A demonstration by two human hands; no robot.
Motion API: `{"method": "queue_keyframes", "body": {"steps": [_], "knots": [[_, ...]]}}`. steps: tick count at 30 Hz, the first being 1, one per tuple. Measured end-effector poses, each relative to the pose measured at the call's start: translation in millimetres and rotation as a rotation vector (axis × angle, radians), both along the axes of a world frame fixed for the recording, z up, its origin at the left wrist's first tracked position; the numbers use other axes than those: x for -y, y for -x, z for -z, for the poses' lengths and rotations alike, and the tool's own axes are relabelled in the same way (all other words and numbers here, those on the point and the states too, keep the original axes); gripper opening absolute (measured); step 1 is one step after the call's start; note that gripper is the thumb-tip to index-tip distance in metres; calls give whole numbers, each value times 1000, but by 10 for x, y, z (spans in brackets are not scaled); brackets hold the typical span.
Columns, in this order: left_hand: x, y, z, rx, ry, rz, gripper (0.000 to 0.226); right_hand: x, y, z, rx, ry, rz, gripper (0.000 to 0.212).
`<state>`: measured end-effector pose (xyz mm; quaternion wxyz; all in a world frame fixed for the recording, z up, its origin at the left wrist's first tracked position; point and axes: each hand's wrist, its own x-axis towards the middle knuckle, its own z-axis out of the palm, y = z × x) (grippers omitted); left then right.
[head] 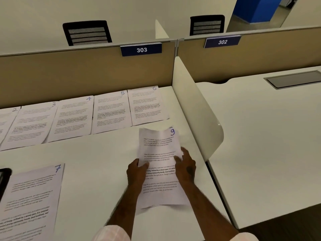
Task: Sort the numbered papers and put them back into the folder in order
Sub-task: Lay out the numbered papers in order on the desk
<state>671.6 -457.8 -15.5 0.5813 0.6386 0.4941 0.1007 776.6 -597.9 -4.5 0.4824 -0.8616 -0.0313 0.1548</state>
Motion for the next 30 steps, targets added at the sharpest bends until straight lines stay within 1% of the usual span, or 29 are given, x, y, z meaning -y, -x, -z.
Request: {"method": "queue_keyframes", "body": {"steps": [2,4,7,9,11,12,13,15,16,18,21,26,28,30], "knots": [[-82,62,-57,83,56,-6,20,-43,10,-45,-15,-59,13,35],[-175,135,-94,153,104,-2,23,-77,-3,-74,-78,-131,37,30],[-364,275,-121,187,152,10,25,-81,-51,-78,-189,-195,26,20],[-492,371,-141,181,157,38,27,-53,-86,-29,-225,-184,10,16],[-615,480,-142,169,165,46,28,-16,-108,22,-240,-143,22,32],[-667,541,-160,164,160,45,28,7,-124,48,-249,-132,27,35],[-714,602,-177,165,151,37,27,32,-139,55,-259,-120,29,32],[-800,715,-193,169,136,11,25,81,-184,60,-266,-93,20,16],[-831,769,-203,174,132,-2,24,102,-209,61,-255,-85,12,12],[-898,864,-204,173,122,-26,26,141,-263,20,-226,-68,-3,10],[-995,968,-158,149,121,-41,30,174,-384,-83,-173,-36,-45,17],[-1043,1020,-44,124,135,-15,35,147,-604,-477,-23,69,-116,35],[-997,967,-6,124,132,-1,36,113,-684,-665,51,84,-139,35],[-920,882,46,119,146,4,34,67,-753,-859,126,96,-174,29]]}}
